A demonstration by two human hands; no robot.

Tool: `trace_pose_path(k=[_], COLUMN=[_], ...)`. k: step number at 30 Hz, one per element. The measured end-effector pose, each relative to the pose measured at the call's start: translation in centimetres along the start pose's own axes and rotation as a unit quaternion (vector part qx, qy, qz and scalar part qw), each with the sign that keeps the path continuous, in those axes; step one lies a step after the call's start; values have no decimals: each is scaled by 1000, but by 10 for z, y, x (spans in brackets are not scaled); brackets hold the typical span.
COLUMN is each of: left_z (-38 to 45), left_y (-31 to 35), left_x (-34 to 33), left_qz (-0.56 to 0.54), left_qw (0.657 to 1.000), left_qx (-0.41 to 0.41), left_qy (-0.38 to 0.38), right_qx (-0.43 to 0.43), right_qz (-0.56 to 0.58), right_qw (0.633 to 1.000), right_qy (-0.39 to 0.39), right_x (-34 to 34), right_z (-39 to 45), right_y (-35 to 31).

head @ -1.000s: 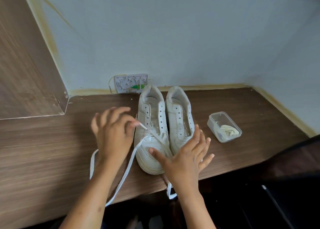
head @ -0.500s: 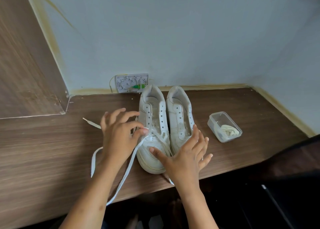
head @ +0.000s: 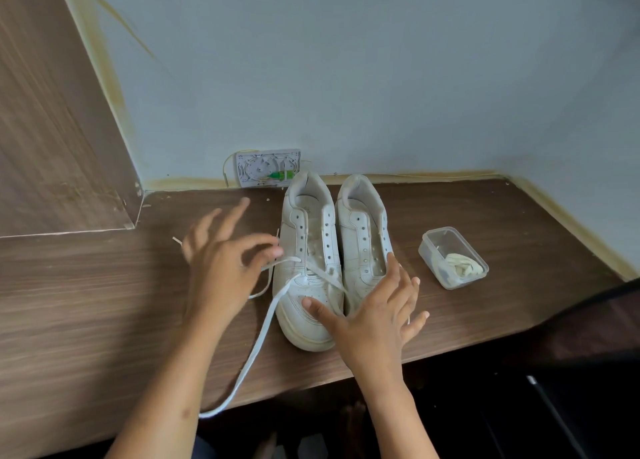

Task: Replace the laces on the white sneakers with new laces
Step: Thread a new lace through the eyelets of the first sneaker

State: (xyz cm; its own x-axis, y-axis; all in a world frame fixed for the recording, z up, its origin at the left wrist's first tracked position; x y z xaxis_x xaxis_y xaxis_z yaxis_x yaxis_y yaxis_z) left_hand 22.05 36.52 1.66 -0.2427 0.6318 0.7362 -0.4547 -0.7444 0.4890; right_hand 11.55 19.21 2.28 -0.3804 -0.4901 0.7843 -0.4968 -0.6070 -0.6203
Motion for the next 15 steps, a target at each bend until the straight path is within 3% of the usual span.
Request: trace_pose_path(k=[3,6,9,12,15], left_z=[-3,-4,-3,-4,-6], left_y=[15,14,-2,-20,-23], left_x=[-11,-15,-6,8,10], left_qz=[11,48,94,53,39], left_qw=[998,997,990,969,972], left_qx=[-55,-62,22,156,170], left_qy=[-16,20,103,185,157], right_qx=[1,0,-3,-2,0], right_qz=[-1,-7,-13,-19,-17], right_qw=[1000,1000,1000,1000,1000], right_qy=[-2,-2,-4,-6,-1], right_x=[0,-1,1,2,1], right_z=[0,1,0,-1,-1], right_y=[0,0,0,1,0])
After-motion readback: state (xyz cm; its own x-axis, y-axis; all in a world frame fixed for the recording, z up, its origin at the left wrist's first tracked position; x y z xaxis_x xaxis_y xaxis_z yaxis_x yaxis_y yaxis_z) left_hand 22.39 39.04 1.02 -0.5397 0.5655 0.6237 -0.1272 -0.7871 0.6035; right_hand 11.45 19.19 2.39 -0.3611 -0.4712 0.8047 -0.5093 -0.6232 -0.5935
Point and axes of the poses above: each hand's wrist, its own z-axis towards the middle knuckle, its own x-axis out of the back of the hand, y = z × x, the point moved 1 cm from there along z, towards the middle knuckle, and after that the axes turned 6 degrees about -x, right-handed, at the moved point
